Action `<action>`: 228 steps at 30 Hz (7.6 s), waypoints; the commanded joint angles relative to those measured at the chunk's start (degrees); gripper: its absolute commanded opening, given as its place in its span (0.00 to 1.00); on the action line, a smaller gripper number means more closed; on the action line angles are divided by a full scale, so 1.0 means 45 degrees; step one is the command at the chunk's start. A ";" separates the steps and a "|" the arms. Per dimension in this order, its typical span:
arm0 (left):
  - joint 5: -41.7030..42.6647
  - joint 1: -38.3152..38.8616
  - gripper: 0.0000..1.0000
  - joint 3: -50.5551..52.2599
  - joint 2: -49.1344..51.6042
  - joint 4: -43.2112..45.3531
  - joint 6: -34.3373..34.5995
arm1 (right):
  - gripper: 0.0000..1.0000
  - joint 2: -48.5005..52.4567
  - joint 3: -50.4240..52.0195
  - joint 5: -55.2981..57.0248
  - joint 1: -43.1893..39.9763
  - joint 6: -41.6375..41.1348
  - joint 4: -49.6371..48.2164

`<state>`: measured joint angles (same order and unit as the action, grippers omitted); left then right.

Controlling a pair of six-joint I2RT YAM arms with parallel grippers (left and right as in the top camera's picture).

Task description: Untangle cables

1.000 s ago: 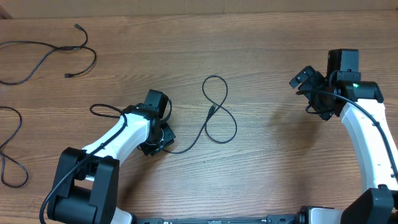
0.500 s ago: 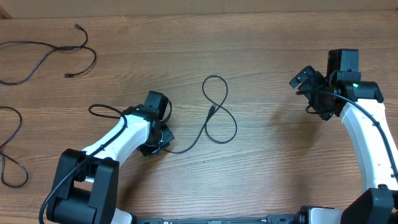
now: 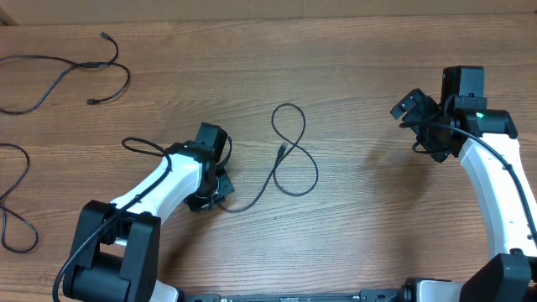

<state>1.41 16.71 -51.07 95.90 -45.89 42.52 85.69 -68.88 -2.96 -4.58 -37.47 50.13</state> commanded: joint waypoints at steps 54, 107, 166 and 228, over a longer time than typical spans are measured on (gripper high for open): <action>-0.0112 0.4614 0.05 -0.4318 0.2268 0.3283 -0.7582 | 1.00 -0.0180 -0.0019 0.0117 -0.0083 0.0015 -0.0063; -0.0724 0.4289 0.04 -0.4318 0.4265 0.1545 -0.5722 | 1.00 -0.0180 -0.0019 0.0112 -0.0083 0.0015 -0.0063; -0.1749 0.1525 0.67 -0.7223 0.3721 -0.3288 -0.3075 | 1.00 -0.0180 -0.0019 0.0117 -0.0083 0.0015 -0.0063; 0.0359 0.3993 0.04 -0.7689 0.3769 -0.0918 -0.6970 | 1.00 -0.0180 -0.0019 0.0112 -0.0083 0.0015 -0.0063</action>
<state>2.42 34.20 -85.12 112.66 -50.13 12.84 85.69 -68.88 -2.96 -4.58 -37.50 50.11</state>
